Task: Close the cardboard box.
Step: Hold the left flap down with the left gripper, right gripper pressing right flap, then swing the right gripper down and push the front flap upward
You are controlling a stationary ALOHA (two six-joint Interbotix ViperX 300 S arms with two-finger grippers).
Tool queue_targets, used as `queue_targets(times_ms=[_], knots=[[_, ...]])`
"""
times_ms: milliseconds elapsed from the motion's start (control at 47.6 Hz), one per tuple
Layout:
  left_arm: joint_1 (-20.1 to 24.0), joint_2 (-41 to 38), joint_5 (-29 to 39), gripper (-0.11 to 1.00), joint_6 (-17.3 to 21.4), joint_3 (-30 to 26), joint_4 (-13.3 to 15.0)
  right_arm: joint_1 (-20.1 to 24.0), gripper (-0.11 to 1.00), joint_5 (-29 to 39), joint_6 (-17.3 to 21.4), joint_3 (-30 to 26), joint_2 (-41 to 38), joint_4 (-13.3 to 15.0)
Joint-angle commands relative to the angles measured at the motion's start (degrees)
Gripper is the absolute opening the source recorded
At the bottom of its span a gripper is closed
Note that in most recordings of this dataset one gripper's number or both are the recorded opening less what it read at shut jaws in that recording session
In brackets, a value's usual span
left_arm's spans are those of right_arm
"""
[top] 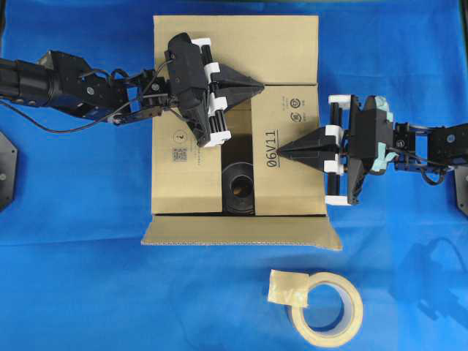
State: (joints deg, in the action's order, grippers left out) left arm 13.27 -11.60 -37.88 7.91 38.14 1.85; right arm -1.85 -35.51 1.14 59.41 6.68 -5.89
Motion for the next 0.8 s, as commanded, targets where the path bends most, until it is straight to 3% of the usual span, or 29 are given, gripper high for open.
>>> queue_targets(times_ms=[0,273,441,609,777], knots=[[0.35,0.79,-0.09,0.0,-0.09,-0.53,-0.09,0.7,0.0,-0.09,0.18,-1.14,0.62,-0.09],[0.7,0.79,0.0,0.0,-0.09,-0.44,-0.09,2.11,0.0,1.49,0.18,-1.32,2.11,-0.09],[0.62,0.88,0.62,0.0,-0.09,-0.26,-0.09,4.22,0.0,4.75,0.18,-1.49,8.0,-0.09],[0.62,0.79,0.88,0.0,-0.09,-0.26,0.0,8.53,0.0,9.93,0.0,-2.29,16.7,-0.09],[0.62,0.7,0.79,0.0,-0.18,-0.18,-0.09,15.21,0.0,10.9,-0.62,-2.46,20.65,0.26]])
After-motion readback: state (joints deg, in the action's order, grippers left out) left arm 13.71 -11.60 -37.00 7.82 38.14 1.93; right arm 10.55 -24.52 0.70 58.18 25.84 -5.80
